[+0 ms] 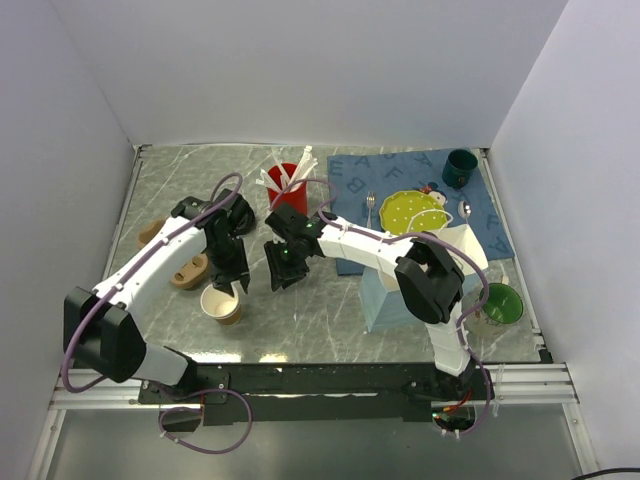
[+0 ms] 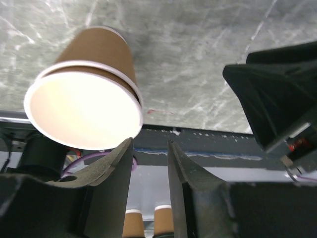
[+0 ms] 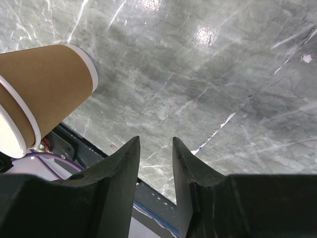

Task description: Pack the takeout coffee

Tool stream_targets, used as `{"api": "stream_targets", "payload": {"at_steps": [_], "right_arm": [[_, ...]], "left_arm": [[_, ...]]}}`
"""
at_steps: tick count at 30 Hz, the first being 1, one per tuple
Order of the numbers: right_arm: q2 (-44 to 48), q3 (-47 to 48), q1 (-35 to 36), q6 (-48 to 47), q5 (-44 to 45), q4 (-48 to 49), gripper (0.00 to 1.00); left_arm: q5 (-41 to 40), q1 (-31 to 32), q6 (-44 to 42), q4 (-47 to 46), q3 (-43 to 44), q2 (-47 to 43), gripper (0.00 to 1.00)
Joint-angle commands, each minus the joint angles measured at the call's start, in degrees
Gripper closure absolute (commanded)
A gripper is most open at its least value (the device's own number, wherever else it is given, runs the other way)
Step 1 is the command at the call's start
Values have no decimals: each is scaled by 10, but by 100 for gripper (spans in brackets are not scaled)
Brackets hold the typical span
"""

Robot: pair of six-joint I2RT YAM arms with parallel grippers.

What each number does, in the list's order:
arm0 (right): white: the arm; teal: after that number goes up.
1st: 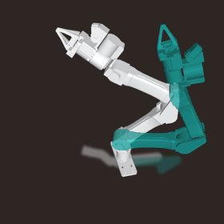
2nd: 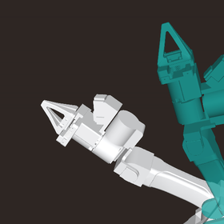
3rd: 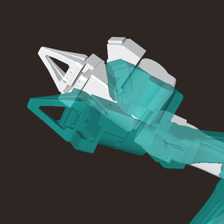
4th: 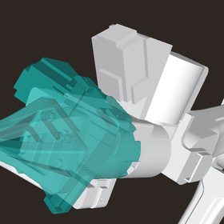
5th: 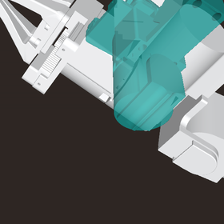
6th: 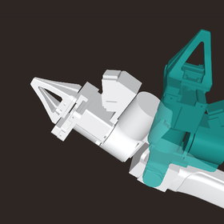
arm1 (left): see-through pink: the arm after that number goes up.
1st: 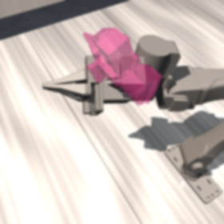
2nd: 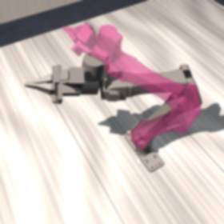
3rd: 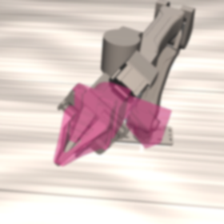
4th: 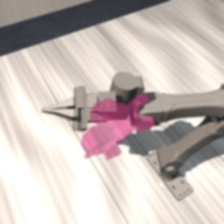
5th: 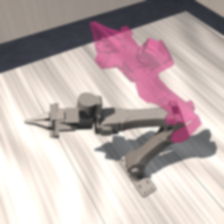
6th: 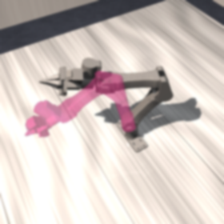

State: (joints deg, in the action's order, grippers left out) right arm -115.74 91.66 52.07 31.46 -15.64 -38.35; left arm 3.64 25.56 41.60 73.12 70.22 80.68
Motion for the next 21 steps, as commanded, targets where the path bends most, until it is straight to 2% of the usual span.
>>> {"api": "stream_targets", "payload": {"at_steps": [1,9,15,21], "right_arm": [[34,17,-6,-8,9,8,60],[31,19,-12,-6,5,12,60],[27,23,-12,-7,5,13,61],[25,26,-14,-7,6,14,61]], "left_arm": [[-32,14,1,9,33,10,61],[-68,35,8,3,25,36,67],[-95,41,5,5,34,56,67],[-97,43,1,-9,27,65,71]]}}
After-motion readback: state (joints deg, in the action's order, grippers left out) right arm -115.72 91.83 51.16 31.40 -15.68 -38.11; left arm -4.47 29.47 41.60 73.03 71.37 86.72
